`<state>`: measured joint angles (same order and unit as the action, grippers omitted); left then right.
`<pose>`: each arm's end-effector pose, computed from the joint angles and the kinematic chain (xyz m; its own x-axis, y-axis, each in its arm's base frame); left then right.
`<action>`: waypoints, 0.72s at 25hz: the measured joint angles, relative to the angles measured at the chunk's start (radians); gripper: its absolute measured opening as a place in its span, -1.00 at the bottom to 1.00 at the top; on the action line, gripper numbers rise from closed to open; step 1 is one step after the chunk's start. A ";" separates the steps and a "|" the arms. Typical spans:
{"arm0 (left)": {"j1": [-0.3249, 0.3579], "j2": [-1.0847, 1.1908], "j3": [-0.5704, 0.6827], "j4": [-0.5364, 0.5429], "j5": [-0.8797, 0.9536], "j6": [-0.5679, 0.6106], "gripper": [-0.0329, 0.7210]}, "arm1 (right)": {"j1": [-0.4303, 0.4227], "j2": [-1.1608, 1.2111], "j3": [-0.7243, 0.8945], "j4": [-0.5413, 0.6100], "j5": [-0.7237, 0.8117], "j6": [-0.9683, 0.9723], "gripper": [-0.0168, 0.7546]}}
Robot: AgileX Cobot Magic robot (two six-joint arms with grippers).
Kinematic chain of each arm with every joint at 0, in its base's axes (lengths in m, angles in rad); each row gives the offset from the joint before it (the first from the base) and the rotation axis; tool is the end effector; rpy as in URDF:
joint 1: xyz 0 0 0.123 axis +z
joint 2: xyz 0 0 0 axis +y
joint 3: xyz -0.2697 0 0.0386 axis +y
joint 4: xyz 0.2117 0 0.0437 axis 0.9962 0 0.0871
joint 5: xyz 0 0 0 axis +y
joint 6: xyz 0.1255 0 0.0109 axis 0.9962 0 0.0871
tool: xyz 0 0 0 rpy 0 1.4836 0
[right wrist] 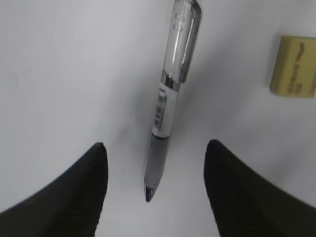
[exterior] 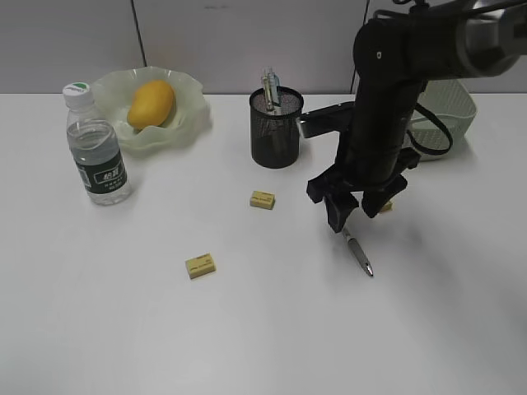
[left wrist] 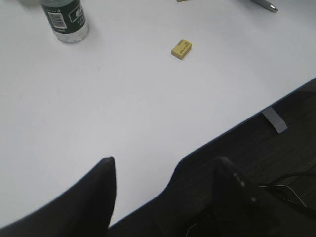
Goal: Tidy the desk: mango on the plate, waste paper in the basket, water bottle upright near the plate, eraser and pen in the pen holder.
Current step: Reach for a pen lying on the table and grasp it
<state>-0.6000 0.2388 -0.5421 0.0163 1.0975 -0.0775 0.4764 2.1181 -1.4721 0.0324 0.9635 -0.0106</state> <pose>0.0273 -0.0164 0.2474 -0.5736 0.3076 -0.7591 0.5166 0.8551 -0.0438 0.3315 0.1748 0.1149 -0.8912 -0.4510 -0.0485 -0.4526 0.8913 0.0270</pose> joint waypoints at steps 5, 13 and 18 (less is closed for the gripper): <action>0.000 0.000 0.000 -0.004 0.000 0.000 0.29 | 0.000 0.065 -0.039 0.001 -0.006 0.002 0.25; 0.000 0.000 0.000 -0.004 0.000 0.000 0.27 | 0.000 0.124 -0.045 0.003 -0.025 0.011 -0.08; 0.000 0.000 0.000 -0.004 0.000 0.000 0.27 | 0.000 0.126 -0.049 0.001 -0.041 0.011 -0.56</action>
<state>-0.6000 0.2388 -0.5421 0.0127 1.0975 -0.0775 0.4764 2.2442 -1.5211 0.0331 0.9226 0.0000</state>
